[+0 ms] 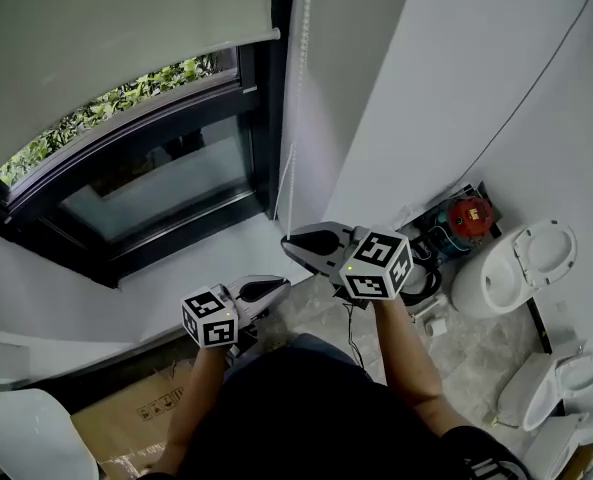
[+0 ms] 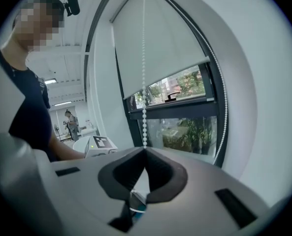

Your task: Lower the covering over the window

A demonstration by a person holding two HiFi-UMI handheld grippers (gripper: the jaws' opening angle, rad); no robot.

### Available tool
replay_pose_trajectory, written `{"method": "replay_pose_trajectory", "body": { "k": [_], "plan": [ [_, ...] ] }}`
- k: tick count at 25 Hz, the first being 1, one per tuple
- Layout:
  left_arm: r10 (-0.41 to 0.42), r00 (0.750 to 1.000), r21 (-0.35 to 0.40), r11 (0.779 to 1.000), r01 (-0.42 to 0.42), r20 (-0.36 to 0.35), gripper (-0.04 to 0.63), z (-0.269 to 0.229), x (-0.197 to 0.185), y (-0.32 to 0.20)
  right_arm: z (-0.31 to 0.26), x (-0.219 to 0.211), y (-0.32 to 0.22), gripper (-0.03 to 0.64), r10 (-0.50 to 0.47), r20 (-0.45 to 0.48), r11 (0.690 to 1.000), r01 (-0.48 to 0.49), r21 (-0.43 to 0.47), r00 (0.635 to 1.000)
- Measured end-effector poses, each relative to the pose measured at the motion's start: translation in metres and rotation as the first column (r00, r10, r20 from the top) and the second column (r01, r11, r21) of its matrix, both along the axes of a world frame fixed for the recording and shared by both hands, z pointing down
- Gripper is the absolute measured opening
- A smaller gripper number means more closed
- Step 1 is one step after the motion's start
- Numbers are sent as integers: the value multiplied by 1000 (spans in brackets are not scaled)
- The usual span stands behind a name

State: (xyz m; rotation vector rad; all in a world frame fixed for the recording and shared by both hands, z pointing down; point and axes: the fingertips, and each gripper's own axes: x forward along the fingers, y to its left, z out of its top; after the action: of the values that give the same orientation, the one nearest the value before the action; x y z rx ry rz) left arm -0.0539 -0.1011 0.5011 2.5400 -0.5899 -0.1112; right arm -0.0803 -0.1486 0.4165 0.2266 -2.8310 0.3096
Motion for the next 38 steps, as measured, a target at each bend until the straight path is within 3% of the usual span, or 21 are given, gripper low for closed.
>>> {"method": "replay_pose_trajectory", "body": {
  "k": [4,9,14,19,23,26,28,33,38],
  "plan": [
    [-28,1000,4,1000,28,2,14,-11,6,2,2,2,4,14,-31,3,999,31,-9,1000],
    [-67,998,-11,998,67,11,14,-9,12,8,41,10,11,12,-73,-137,997,73,-2,988],
    [-106,994,-25,994,106,27,14,1,19,13,46,21,17,14,-65,-23,995,63,-79,998],
    [-148,988,-9,989,149,42,14,8,21,20,46,29,15,12,-73,21,994,74,-77,997],
    [-192,980,-8,981,192,54,24,0,11,18,46,29,24,14,-97,2,993,97,-73,995],
    [-222,972,30,975,220,74,121,-10,5,10,44,33,23,14,-87,30,993,90,-81,996],
    [-229,970,60,973,225,81,146,-18,4,10,44,36,26,14,-86,55,991,91,-98,995],
    [-259,958,166,957,237,122,158,-50,-3,11,46,36,34,14,-108,43,990,111,-92,993],
    [-342,921,313,909,274,187,158,-84,-15,8,46,37,37,12,-123,42,988,126,-87,991]
  ]
}}
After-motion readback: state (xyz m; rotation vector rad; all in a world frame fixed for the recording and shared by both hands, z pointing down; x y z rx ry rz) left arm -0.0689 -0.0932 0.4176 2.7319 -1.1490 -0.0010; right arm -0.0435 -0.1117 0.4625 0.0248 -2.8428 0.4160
